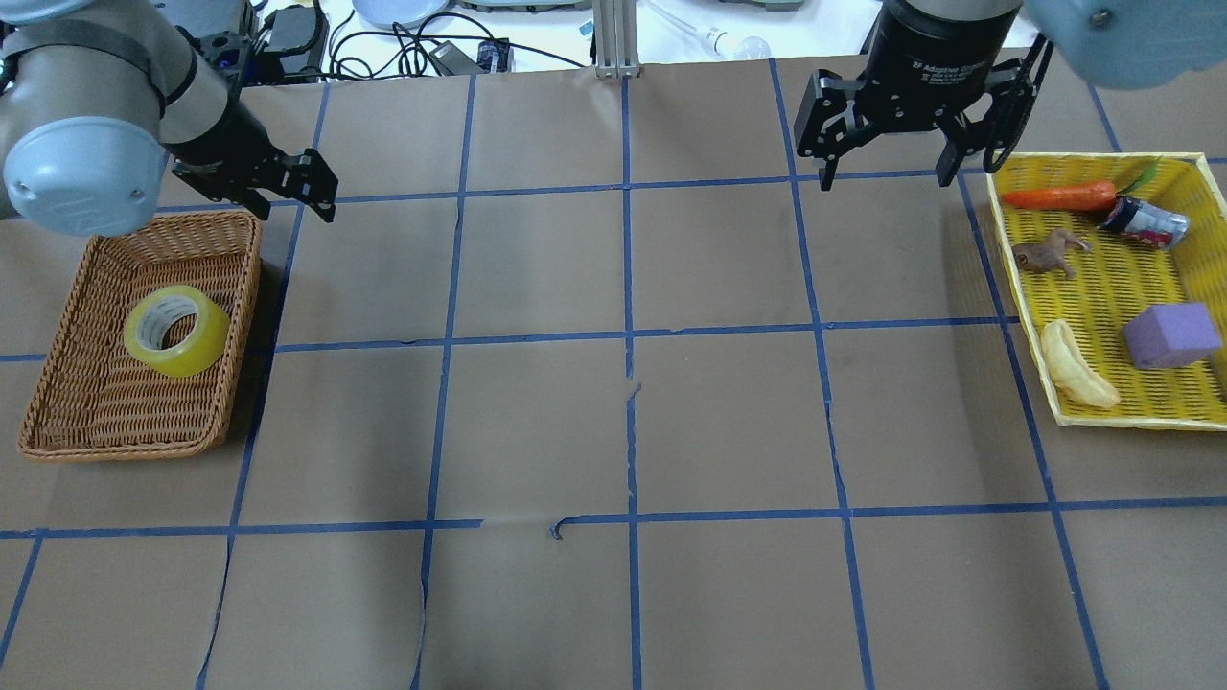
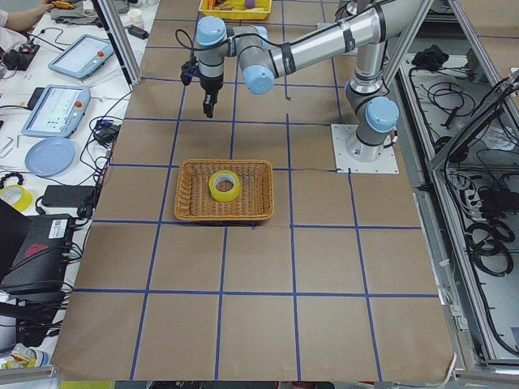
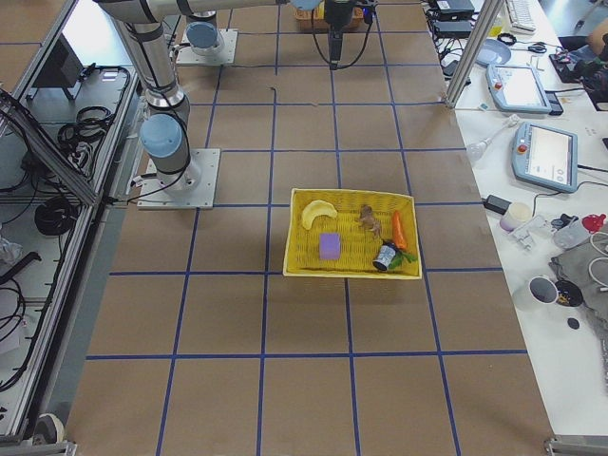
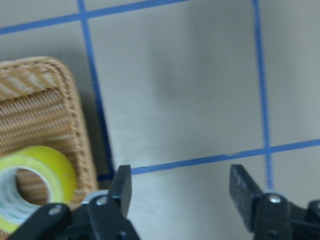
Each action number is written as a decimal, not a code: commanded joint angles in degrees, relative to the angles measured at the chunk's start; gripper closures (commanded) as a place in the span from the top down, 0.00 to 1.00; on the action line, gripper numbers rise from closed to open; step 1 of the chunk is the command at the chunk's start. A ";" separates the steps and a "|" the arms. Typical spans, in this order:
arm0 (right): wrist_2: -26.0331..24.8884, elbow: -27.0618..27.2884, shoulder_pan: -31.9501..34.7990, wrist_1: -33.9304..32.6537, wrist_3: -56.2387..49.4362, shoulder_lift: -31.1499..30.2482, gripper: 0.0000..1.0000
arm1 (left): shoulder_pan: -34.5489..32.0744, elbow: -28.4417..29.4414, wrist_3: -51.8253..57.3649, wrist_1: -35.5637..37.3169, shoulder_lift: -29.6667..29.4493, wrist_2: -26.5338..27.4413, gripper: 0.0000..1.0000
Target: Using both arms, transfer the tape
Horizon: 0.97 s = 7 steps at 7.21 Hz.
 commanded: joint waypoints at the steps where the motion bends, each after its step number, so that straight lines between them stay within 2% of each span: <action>1: 0.04 0.00 0.07 0.02 0.02 0.00 1.00 | -8.29 0.27 -9.45 -4.89 3.37 2.84 0.92; 2: 0.04 0.00 0.07 0.19 0.02 0.00 1.00 | -10.15 1.32 -12.53 -9.69 4.51 2.85 0.92; 3: 0.04 0.00 0.07 0.19 0.02 0.00 1.00 | -10.78 1.94 -12.65 -11.74 5.66 2.50 0.97; 4: 0.04 0.00 0.07 0.19 0.02 0.00 1.00 | -10.96 2.03 -12.65 -13.16 6.62 2.06 1.00; 7: 0.04 0.00 0.07 0.19 0.02 0.00 1.00 | -10.61 2.47 -12.13 -14.65 8.73 2.41 1.00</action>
